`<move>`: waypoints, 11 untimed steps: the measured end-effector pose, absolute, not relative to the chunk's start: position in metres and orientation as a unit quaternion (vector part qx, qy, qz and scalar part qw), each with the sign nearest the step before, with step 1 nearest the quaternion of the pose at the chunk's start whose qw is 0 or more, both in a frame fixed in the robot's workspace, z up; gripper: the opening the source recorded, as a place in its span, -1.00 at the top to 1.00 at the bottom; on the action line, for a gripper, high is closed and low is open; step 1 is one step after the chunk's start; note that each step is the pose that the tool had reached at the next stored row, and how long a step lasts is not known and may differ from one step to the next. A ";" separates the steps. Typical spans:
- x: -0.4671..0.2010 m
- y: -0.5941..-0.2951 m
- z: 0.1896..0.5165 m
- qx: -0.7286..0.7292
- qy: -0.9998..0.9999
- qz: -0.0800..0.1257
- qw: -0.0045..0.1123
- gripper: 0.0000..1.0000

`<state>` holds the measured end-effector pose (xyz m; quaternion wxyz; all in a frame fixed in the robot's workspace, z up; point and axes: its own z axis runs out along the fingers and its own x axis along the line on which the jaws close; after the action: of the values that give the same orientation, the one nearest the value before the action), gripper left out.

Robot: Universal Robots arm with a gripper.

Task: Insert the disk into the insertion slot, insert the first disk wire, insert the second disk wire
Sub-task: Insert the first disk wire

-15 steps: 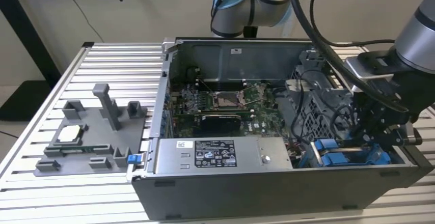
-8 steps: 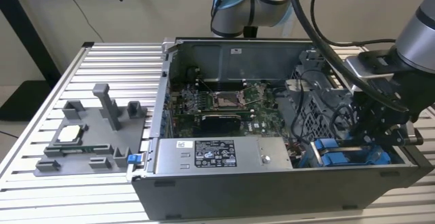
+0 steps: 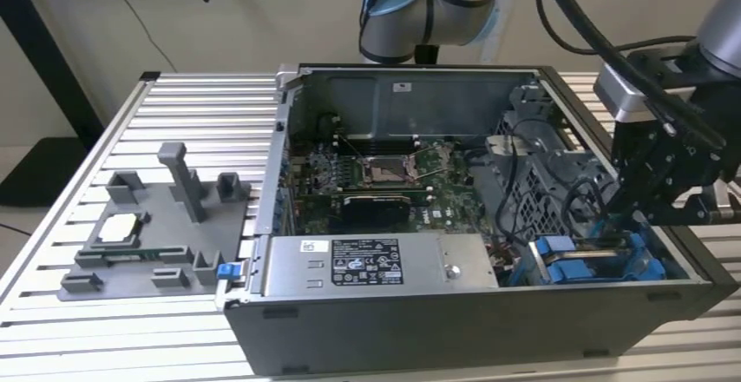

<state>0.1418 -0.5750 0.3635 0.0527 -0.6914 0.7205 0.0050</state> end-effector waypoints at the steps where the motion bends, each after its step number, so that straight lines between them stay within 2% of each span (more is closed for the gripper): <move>1: 0.141 -0.575 0.366 -0.691 0.721 0.005 0.053 -1.00; 8: 0.141 -0.571 0.370 -0.690 0.721 0.004 0.067 -1.00; 11: 0.141 -0.567 0.372 -0.689 0.721 0.003 0.068 -1.00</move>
<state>0.1410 -0.5667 0.3716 0.0682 -0.6894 0.7211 0.0032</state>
